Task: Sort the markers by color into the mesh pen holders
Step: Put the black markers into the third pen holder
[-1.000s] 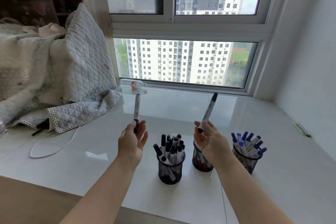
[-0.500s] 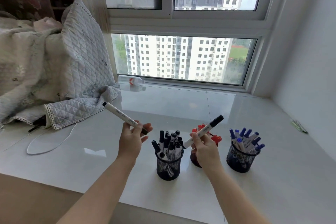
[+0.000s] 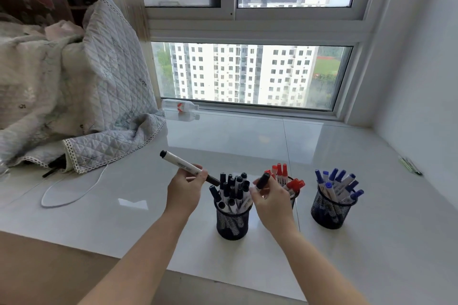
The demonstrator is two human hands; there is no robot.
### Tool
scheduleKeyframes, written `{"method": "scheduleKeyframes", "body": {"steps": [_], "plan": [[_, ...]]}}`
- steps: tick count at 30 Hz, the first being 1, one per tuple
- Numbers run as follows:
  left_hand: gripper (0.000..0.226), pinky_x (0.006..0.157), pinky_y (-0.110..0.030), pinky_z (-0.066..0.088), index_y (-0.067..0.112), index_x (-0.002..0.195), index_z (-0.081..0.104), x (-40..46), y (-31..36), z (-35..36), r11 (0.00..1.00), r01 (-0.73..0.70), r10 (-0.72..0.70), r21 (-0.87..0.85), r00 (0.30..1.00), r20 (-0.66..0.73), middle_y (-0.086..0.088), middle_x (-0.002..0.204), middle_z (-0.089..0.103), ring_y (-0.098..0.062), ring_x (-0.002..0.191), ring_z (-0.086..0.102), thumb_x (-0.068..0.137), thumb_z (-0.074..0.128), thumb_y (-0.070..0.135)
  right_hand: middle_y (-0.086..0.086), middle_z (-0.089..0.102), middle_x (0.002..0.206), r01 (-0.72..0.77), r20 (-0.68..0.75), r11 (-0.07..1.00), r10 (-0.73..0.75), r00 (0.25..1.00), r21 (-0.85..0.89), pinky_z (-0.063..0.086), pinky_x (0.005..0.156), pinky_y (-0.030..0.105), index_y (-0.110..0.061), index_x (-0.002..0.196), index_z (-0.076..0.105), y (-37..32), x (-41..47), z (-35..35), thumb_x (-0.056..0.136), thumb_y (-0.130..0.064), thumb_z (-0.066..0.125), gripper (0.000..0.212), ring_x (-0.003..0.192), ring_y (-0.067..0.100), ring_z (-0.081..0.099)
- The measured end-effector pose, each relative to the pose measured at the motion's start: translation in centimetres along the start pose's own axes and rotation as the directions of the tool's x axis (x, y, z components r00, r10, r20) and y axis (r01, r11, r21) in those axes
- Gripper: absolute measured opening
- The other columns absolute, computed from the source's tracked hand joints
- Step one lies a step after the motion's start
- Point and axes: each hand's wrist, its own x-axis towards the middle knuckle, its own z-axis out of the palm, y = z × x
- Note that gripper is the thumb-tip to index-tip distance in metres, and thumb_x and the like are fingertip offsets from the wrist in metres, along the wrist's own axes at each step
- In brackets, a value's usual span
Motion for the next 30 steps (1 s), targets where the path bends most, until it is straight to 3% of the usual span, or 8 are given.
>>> {"method": "scheduleKeyframes", "body": {"steps": [3, 7, 9, 11, 14, 17, 23, 30], "plan": [[0.022, 0.065, -0.018, 0.039, 0.028, 0.082, 0.049, -0.1, 0.2, -0.3, 0.999, -0.005, 0.005, 0.042, 1.0, -0.007, 0.011, 0.085, 0.061, 0.0, 0.083, 0.056, 0.079, 0.07, 0.023, -0.003, 0.06, 0.077, 0.049, 0.04, 0.996, -0.046, 0.998, -0.078, 0.044, 0.064, 0.022, -0.015, 0.096, 0.053, -0.1, -0.1, 0.2, 0.084, -0.02, 0.065, 0.017, 0.072, 0.014, 0.059], [0.022, 0.078, -0.033, 0.048, 0.027, 0.087, 0.045, -0.1, 0.0, -0.6, 0.998, -0.006, 0.003, 0.055, 0.998, 0.063, 0.006, 0.095, 0.063, -0.012, 0.088, 0.064, 0.082, 0.067, 0.027, -0.005, 0.05, 0.063, 0.109, -0.04, 0.984, -0.115, 0.993, -0.143, 0.042, 0.053, 0.027, -0.02, 0.121, 0.042, -0.2, -0.3, 0.4, 0.086, -0.02, 0.063, 0.041, 0.057, 0.014, 0.052], [0.012, 0.067, -0.03, 0.051, 0.025, 0.086, 0.046, -0.4, 0.2, -0.7, 1.0, -0.014, 0.012, 0.012, 0.995, 0.103, 0.003, 0.097, 0.064, -0.009, 0.079, 0.07, 0.091, 0.055, 0.031, -0.011, 0.045, 0.059, 0.176, -0.063, 0.965, -0.192, 0.979, -0.195, 0.039, 0.049, 0.025, -0.018, 0.123, 0.046, -0.1, -0.4, 0.4, 0.087, -0.019, 0.061, 0.04, 0.052, 0.011, 0.048], [0.014, 0.059, -0.025, 0.05, 0.024, 0.085, 0.049, -0.6, 0.1, -0.7, 1.0, -0.024, 0.023, 0.004, 0.993, 0.114, 0.001, 0.096, 0.064, -0.006, 0.074, 0.07, 0.094, 0.048, 0.034, -0.009, 0.057, 0.072, 0.195, 0.039, 0.947, -0.191, 0.981, -0.257, 0.044, 0.057, 0.027, -0.018, 0.122, 0.051, 0.2, -0.4, 0.7, 0.089, -0.021, 0.058, 0.033, 0.065, 0.014, 0.055], [0.013, 0.07, -0.036, 0.056, 0.026, 0.081, 0.054, -0.7, -0.1, -0.8, 0.995, -0.061, 0.056, 0.076, 0.996, 0.067, 0.005, 0.088, 0.065, -0.011, 0.081, 0.067, 0.092, 0.053, 0.034, -0.003, 0.065, 0.105, 0.167, 0.129, 0.943, -0.134, 0.983, -0.288, 0.049, 0.07, 0.028, -0.022, 0.121, 0.052, 0.9, -0.7, 1.1, 0.092, -0.022, 0.052, 0.029, 0.089, 0.017, 0.062], [0.011, 0.064, -0.027, 0.049, 0.029, 0.084, 0.049, -0.9, 0.1, -0.8, 0.975, -0.104, 0.105, 0.196, 0.994, 0.003, 0.018, 0.08, 0.06, -0.013, 0.081, 0.064, 0.087, 0.06, 0.029, -0.004, 0.064, 0.106, 0.154, 0.113, 0.946, -0.126, 0.986, -0.284, 0.045, 0.065, 0.025, -0.023, 0.119, 0.053, 1.2, -0.8, 1.3, 0.091, -0.021, 0.053, 0.029, 0.086, 0.015, 0.062], [0.064, 0.053, -0.023, 0.044, 0.03, 0.128, 0.024, -1.7, 0.7, 0.0, 0.898, -0.299, 0.298, 0.324, 0.953, 0.053, 0.025, 0.085, 0.057, 0.006, 0.061, 0.061, 0.081, 0.067, 0.019, -0.005, 0.063, 0.104, 0.146, 0.126, 0.949, -0.114, 0.985, -0.28, 0.046, 0.064, 0.025, -0.024, 0.119, 0.051, 1.3, -0.7, 1.4, 0.09, -0.02, 0.053, 0.029, 0.08, 0.014, 0.06], [0.028, 0.062, -0.024, 0.041, 0.031, 0.116, 0.052, -2.0, 0.4, 0.9, 0.795, -0.415, 0.377, 0.442, 0.909, 0.176, 0.02, 0.081, 0.055, -0.004, 0.067, 0.059, 0.089, 0.059, 0.029, -0.004, 0.062, 0.105, 0.149, 0.137, 0.96, -0.119, 0.983, -0.238, 0.044, 0.066, 0.025, -0.025, 0.121, 0.051, 1.3, -0.7, 1.1, 0.093, -0.019, 0.049, 0.029, 0.084, 0.015, 0.059]]}}
